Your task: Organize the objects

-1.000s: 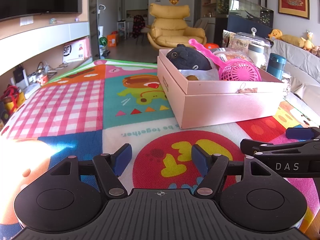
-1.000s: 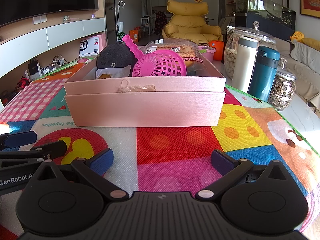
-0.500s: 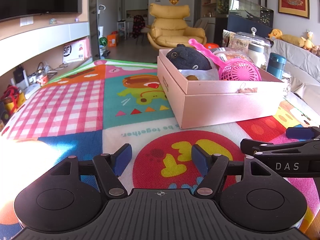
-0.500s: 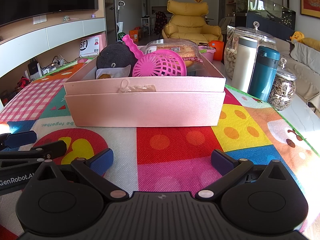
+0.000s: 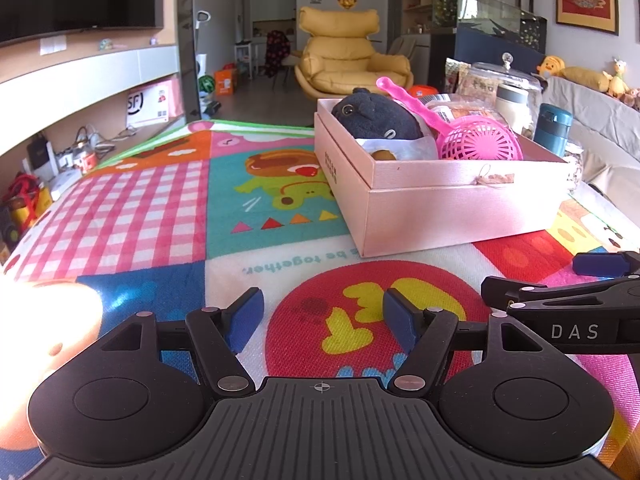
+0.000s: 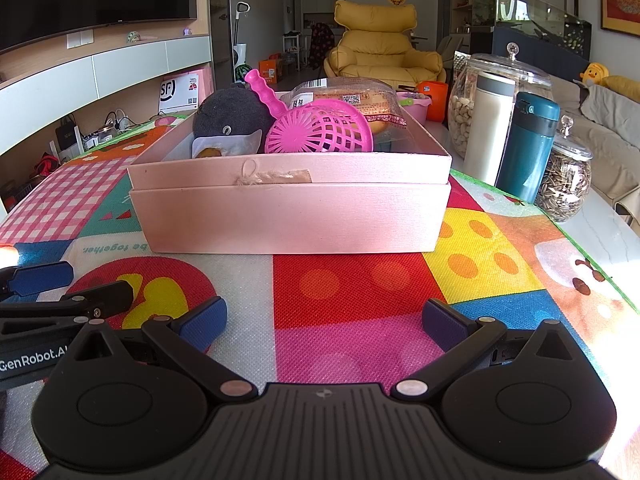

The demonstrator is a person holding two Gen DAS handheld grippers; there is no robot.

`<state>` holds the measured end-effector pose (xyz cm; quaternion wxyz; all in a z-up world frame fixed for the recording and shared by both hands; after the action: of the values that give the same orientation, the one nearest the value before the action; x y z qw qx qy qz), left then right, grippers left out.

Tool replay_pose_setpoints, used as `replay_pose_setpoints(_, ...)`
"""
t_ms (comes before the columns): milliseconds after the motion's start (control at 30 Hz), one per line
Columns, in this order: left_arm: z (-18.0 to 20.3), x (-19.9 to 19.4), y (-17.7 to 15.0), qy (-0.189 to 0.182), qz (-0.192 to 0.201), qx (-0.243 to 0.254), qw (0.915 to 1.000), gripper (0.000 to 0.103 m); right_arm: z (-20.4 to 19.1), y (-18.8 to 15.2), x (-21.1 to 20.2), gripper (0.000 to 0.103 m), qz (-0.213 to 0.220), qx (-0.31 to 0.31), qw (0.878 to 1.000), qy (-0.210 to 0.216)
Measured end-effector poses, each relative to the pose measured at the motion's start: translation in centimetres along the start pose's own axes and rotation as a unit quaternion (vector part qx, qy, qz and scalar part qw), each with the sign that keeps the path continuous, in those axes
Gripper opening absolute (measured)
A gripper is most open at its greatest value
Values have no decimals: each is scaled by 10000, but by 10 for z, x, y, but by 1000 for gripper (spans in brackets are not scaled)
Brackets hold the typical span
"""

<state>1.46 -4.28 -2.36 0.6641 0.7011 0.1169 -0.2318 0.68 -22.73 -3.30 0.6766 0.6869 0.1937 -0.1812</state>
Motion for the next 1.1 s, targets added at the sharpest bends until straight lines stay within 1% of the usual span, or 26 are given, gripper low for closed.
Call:
replay_pose_setpoints(900,-4,-1,1,-154,15,-209,9997,72,0,0,0,103,0,-2,10000,-1)
replay_pose_setpoints(1100,0,0,0,-62,-7,-50,10000,73,0,0,0,103,0,-2,10000,-1)
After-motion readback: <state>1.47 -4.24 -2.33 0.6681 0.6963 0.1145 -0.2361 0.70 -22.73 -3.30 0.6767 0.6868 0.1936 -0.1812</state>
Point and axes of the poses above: each gripper's, at about its wrist camera, not at the fingertips, and x roughly the way its jaws point, z to its right, y to its top, the point moved 4 cm from there along x, roughly the way its jaws point, and after that the axes turned 7 degrees about z, right-handed, at the moved point
